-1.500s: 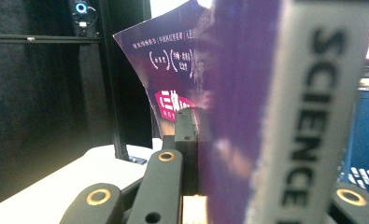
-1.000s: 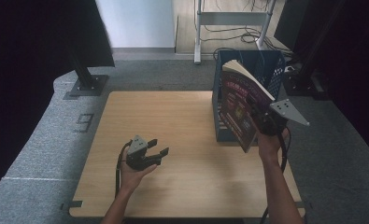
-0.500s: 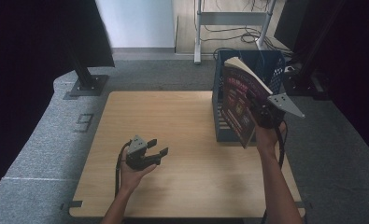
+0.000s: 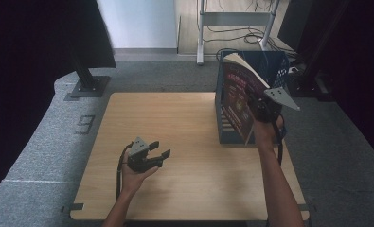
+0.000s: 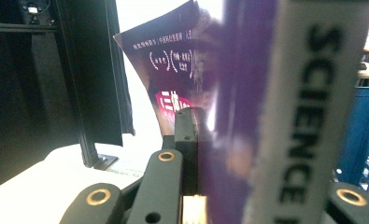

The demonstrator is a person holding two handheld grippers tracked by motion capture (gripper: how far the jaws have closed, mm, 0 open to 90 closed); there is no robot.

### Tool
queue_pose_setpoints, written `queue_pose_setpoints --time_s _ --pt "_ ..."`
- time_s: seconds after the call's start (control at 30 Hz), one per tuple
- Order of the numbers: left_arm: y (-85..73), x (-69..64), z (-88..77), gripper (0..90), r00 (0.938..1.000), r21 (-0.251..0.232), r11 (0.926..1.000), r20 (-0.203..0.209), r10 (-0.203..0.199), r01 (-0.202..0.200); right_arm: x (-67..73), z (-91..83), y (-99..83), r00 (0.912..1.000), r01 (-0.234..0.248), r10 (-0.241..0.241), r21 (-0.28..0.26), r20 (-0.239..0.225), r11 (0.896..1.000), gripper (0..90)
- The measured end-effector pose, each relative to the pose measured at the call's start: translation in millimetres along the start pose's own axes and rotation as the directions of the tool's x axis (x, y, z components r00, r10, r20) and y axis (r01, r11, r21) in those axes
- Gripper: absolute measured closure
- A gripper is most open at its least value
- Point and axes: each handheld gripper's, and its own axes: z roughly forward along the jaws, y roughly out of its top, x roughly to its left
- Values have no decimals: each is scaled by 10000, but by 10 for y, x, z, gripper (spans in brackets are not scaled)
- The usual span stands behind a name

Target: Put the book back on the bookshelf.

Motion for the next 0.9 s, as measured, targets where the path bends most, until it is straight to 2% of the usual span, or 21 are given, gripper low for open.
queue_pose_setpoints --time_s 0.13,0.27,0.33,0.57,0.9 --pt "-4 13 -6 372 10000 0 10000 20 -36 36 9 102 -6 9998 -58 57 59 164 10000 817" --pt "1 12 -20 372 10000 -53 10000 14 -25 25 24 158 -30 9988 -66 66 -11 485 10000 817" --pt "2 12 -26 372 10000 -78 10000 1 -29 29 25 168 -34 9987 -61 62 -17 506 10000 816" --pt "0 28 -32 372 10000 -85 9999 -27 -93 93 -18 271 -41 9960 -213 221 -101 865 9997 817" --pt "2 43 -53 372 9999 -154 9998 -40 -137 136 -40 420 -49 9935 -180 184 -45 1123 9998 817"
